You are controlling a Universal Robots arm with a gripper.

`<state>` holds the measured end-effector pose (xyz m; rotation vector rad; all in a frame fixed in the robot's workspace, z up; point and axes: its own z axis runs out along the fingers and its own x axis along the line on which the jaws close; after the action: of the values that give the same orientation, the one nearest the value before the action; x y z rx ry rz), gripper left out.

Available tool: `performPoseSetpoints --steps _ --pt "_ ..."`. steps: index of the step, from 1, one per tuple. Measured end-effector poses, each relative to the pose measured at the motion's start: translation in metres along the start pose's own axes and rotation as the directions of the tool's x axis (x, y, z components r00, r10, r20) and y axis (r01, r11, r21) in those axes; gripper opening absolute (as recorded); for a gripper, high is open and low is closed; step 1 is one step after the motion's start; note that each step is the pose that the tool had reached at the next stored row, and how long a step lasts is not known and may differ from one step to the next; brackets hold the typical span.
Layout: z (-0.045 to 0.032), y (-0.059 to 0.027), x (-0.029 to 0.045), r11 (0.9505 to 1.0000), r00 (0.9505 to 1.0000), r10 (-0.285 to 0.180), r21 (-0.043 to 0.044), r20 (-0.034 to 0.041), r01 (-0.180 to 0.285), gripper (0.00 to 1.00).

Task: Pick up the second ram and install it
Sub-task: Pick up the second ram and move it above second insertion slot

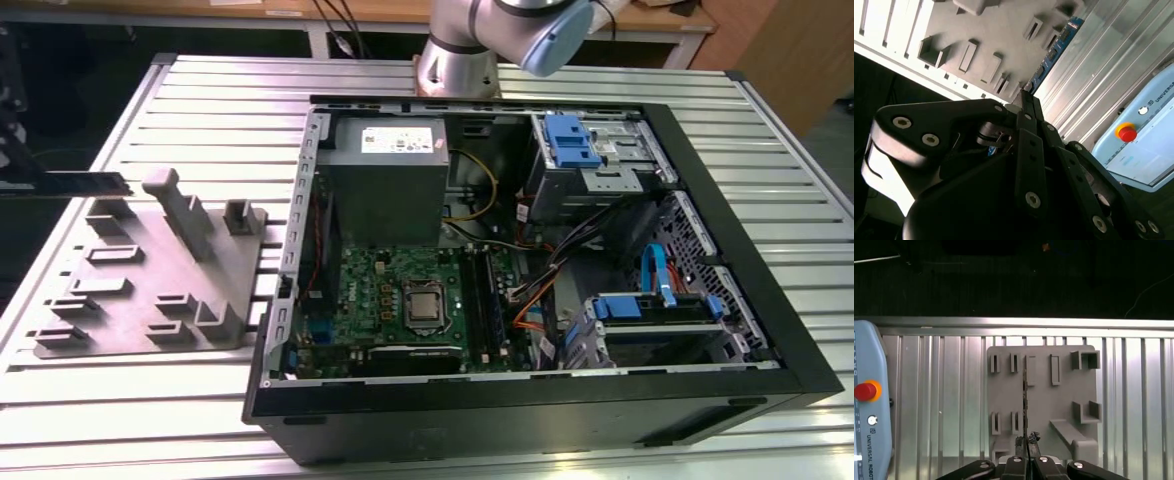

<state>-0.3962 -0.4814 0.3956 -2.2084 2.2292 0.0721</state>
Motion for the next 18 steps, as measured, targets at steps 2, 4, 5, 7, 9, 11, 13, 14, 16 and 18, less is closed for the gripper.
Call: performPoseSetpoints --steps 2,4,5,7,9,11,13,14,16,18 --pt "-0.0002 -0.0082 -0.0001 1.0 1.0 0.0 0.0 0.0 0.0 0.12" --pt "-0.0005 -0.0164 -0.0002 1.0 1.0 0.0 0.0 0.0 0.0 0.12" --pt "-0.0006 -0.0208 -0.0002 1.0 1.0 0.0 0.0001 0.0001 0.0 0.12" --pt "-0.0009 -0.0297 -0.0003 1.0 1.0 0.0 -0.0001 0.0 0.0 0.12" --pt "-0.0011 -0.0387 -0.0004 1.0 1.0 0.0 0.0001 0.0001 0.0 0.12" --pt "-0.0014 -0.048 -0.0005 1.0 1.0 0.0 0.0 0.0 0.0 0.12" --pt "-0.0017 -0.0571 -0.0006 1.0 1.0 0.0 0.0 0.0001 0.0 0.12" --pt "-0.0018 -0.0616 -0.0006 1.0 1.0 0.0 0.0001 0.0001 0.0 0.12" --pt "-0.0021 -0.0708 -0.0008 1.0 1.0 0.0 -0.0001 0.0 0.0 0.12" --pt "-0.0023 -0.0798 -0.0008 1.0 1.0 0.0 0.0 0.0001 0.0 0.12"
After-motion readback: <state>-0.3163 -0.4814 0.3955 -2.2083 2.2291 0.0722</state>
